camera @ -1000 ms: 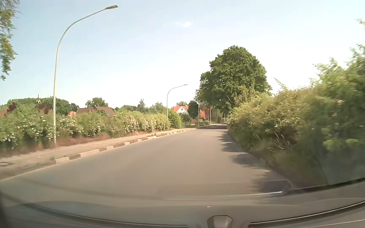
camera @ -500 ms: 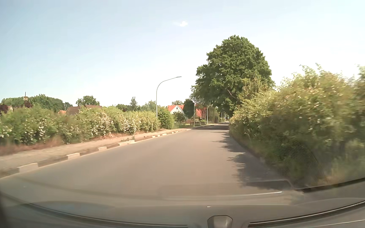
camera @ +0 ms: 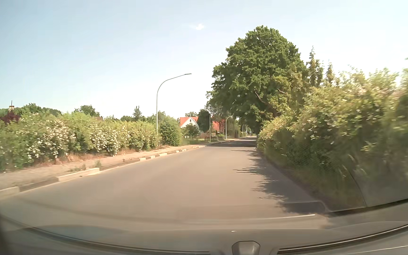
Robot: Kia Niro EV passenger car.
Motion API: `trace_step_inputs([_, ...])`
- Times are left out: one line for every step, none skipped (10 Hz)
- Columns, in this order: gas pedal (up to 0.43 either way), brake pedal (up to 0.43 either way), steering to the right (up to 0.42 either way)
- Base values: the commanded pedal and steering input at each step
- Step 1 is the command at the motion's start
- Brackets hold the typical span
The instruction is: Follow the waypoints while adhering to traffic rules and regulations
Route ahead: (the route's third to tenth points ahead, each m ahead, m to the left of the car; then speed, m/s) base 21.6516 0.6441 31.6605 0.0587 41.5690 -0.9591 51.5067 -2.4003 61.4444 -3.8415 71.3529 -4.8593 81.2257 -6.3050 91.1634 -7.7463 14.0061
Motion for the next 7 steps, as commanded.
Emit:
trace_step_inputs([0.098, 0.006, 0.020])
trace_step_inputs([0.098, 0.006, 0.020])
trace_step_inputs([0.110, 0.006, 0.020])
trace_step_inputs([0.110, 0.006, 0.020])
trace_step_inputs([0.110, 0.006, 0.019])
trace_step_inputs([0.110, 0.006, 0.019])
trace_step_inputs([0.110, 0.006, 0.019])
